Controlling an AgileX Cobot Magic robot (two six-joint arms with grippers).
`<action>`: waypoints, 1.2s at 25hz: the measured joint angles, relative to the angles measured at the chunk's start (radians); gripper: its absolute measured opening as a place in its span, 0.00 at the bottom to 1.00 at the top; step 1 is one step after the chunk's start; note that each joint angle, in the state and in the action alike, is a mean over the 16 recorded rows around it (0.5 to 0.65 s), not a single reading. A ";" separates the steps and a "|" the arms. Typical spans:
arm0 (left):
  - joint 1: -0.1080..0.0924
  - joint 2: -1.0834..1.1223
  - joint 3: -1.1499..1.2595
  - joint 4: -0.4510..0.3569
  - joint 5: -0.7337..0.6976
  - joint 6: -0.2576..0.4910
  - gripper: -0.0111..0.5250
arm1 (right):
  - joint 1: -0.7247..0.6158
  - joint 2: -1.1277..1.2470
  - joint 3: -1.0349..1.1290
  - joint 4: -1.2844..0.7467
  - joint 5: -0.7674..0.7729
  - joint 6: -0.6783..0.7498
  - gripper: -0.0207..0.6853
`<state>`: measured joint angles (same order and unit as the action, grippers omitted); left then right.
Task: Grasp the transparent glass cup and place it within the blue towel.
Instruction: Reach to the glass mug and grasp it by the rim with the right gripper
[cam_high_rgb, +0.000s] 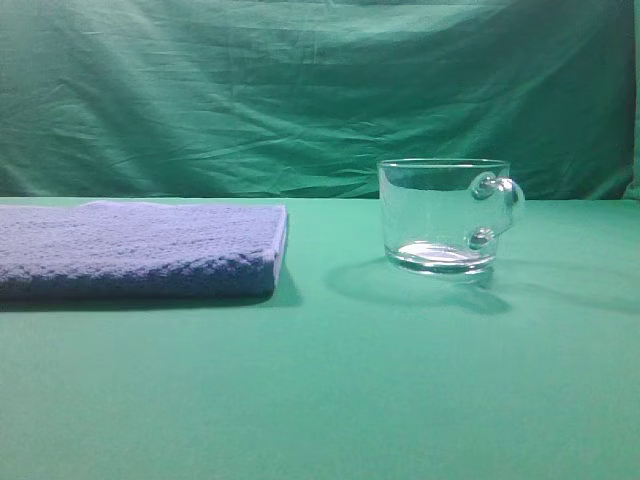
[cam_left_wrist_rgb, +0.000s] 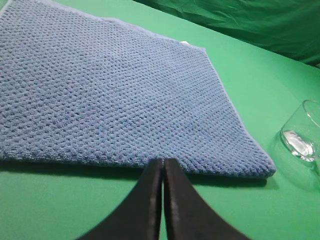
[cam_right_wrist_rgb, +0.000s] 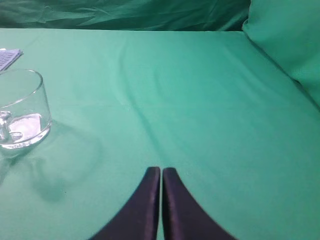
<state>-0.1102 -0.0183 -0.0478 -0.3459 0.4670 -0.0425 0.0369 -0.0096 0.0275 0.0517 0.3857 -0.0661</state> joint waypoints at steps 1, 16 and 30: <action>0.000 0.000 0.000 0.000 0.000 0.000 0.02 | 0.000 0.000 0.000 0.000 0.000 0.000 0.03; 0.000 0.000 0.000 0.000 0.000 0.000 0.02 | 0.000 0.000 0.000 0.000 0.000 0.000 0.03; 0.000 0.000 0.000 0.000 0.000 0.000 0.02 | 0.000 0.000 0.000 0.015 -0.045 0.000 0.03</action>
<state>-0.1102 -0.0183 -0.0478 -0.3459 0.4670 -0.0425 0.0369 -0.0096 0.0275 0.0670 0.3410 -0.0664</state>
